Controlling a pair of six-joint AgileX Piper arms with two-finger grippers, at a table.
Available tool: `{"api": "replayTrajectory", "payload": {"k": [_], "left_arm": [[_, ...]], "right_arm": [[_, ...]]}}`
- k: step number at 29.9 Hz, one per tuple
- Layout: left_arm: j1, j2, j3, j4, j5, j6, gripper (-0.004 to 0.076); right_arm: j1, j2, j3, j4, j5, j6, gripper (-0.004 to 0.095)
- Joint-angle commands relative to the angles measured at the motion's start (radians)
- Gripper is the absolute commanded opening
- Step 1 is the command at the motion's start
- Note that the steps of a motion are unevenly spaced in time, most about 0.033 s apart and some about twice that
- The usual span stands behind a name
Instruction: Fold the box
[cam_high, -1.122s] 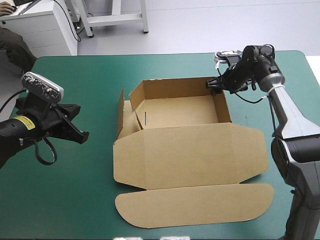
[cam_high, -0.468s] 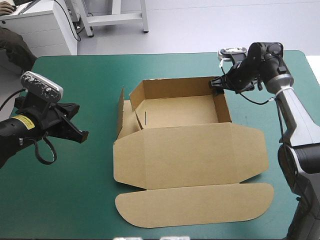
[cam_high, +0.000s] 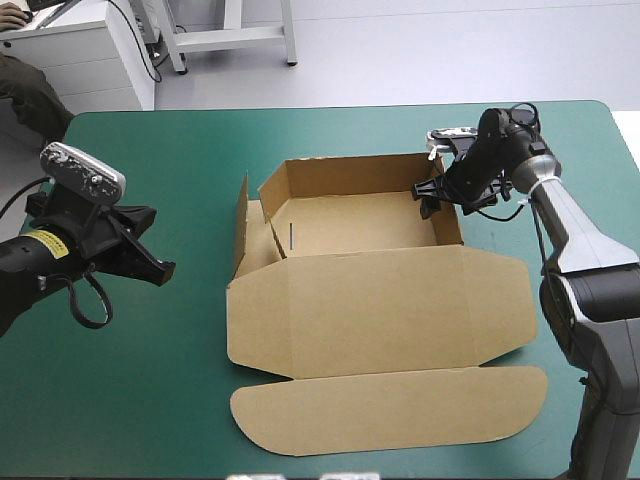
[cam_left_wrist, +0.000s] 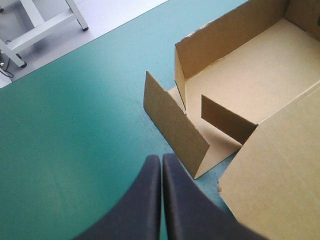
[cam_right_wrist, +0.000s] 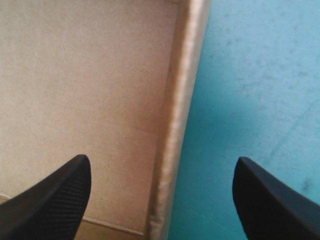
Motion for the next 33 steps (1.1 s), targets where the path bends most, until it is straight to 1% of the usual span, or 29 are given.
{"api": "replayTrajectory", "payload": {"k": [1, 4, 8, 10, 16, 25, 31, 33], "left_arm": [[0.001, -0.011, -0.027, -0.011, -0.063, -0.009, -0.0008], [0.001, -0.011, -0.027, -0.011, -0.061, -0.013, -0.0008], [0.001, -0.011, -0.027, -0.011, -0.061, -0.028, -0.0008], [0.001, -0.011, -0.027, -0.011, -0.061, -0.030, -0.0008], [0.001, -0.011, -0.027, -0.011, -0.061, -0.033, -0.0008], [0.001, -0.011, -0.027, -0.015, -0.061, -0.035, -0.0008], [0.001, -0.011, -0.027, -0.010, -0.059, -0.039, -0.0008], [0.001, -0.011, -0.027, 0.004, -0.056, -0.039, -0.0008]], "right_arm": [[-0.002, -0.055, -0.026, 0.020, -0.042, -0.006, 0.0706], [-0.002, -0.048, -0.026, 0.015, -0.046, -0.006, 0.0649], [-0.002, -0.027, -0.027, 0.011, -0.034, -0.006, 0.0508], [-0.002, -0.022, -0.027, 0.011, -0.034, -0.006, 0.0394], [-0.002, -0.022, -0.027, 0.011, -0.037, -0.012, -0.0023], [-0.002, -0.050, -0.043, 0.007, -0.030, -0.028, -0.0015], [-0.006, -0.124, -0.114, -0.016, 0.038, -0.060, -0.0015], [-0.015, -0.165, -0.116, -0.015, 0.038, -0.064, -0.0017]]}}
